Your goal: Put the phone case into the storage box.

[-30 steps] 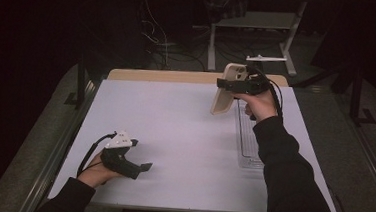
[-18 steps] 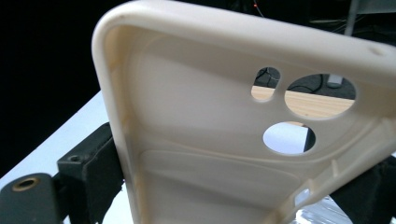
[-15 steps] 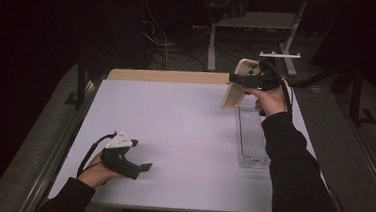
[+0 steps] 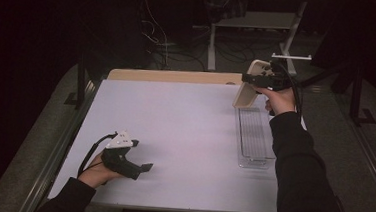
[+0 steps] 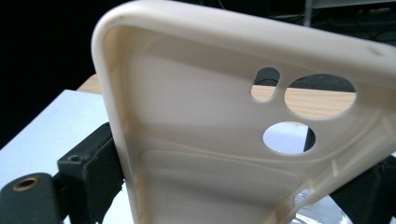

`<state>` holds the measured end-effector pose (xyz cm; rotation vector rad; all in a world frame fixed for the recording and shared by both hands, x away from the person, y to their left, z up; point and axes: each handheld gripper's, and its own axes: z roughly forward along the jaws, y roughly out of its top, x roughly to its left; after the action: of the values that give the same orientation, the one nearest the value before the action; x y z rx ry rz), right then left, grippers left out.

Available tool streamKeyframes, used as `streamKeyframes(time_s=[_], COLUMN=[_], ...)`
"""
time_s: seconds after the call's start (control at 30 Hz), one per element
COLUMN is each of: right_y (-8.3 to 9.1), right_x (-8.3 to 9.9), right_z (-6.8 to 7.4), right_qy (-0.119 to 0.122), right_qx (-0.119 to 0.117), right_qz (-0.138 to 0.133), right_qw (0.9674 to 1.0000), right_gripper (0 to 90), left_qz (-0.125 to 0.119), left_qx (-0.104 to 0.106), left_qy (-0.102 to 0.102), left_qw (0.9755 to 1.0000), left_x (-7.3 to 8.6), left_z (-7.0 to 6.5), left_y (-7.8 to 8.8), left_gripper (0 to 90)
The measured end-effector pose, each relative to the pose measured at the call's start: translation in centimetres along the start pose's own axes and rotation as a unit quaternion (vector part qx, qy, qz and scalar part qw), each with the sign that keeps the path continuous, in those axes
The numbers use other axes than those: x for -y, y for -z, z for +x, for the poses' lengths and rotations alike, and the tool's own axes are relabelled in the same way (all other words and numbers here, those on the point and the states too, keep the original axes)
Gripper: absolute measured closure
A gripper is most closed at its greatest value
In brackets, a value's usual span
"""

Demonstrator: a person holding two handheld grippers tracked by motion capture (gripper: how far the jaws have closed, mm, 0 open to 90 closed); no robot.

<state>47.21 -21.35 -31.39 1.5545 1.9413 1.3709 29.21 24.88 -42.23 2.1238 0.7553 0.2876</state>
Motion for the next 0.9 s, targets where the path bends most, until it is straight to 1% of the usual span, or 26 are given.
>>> streamKeyframes(time_s=[0.17,0.27,0.37,0.4,0.5,0.57,0.67,0.73,0.8,0.87,0.9], right_y=[-0.1,-0.1,-0.1,-0.1,-0.3,-0.5,-0.8,-1.0,-1.2,-1.3,-1.5], right_x=[0.1,0.2,0.2,0.3,0.5,0.6,0.9,1.0,1.1,1.2,1.3], right_z=[-0.9,-1.2,-1.5,-1.5,-1.9,-2.1,-2.3,-2.3,-2.3,-2.2,-2.2], right_qy=[-0.005,-0.003,0.005,0.002,0.002,-0.002,0.004,0.003,0.003,0.006,0.012], right_qx=[0.017,0.024,0.035,0.036,0.047,0.05,0.063,0.072,0.074,0.078,0.081], right_qz=[0.003,0.003,0.003,0.005,0.006,0.007,0.012,0.015,0.016,0.022,0.023], right_qw=[0.9998,0.9997,0.9994,0.9993,0.9989,0.9987,0.9979,0.9973,0.9971,0.9967,0.9964], right_gripper=[8.0,8.0,8.0,8.0,8.0,7.9,7.9,7.8,7.8,7.8,7.8], left_qz=[0.001,0.0,0.001,0.0,0.004,0.005,0.004,0.005,0.005,0.007,0.008], left_qx=[0.001,0.001,0.002,0.002,0.003,0.003,0.003,0.003,0.004,0.005,0.006], left_qy=[-0.001,-0.001,-0.001,0.002,-0.004,-0.007,-0.006,-0.008,-0.006,-0.007,-0.006], left_qw=[1.0,1.0,1.0,1.0,1.0,1.0,1.0,1.0,1.0,0.9999,0.9999], left_x=[0.0,0.0,0.0,0.0,0.1,0.0,0.0,0.0,0.0,0.0,0.0], left_z=[0.0,0.0,0.0,0.0,0.0,0.0,0.0,0.0,0.0,0.0,-0.1], left_y=[0.0,0.0,0.0,0.0,-0.1,-0.1,-0.1,-0.1,-0.1,-0.1,-0.1], left_gripper=[0.4,0.4,0.4,0.4,0.4,0.4,0.4,0.4,0.4,0.4,0.4])
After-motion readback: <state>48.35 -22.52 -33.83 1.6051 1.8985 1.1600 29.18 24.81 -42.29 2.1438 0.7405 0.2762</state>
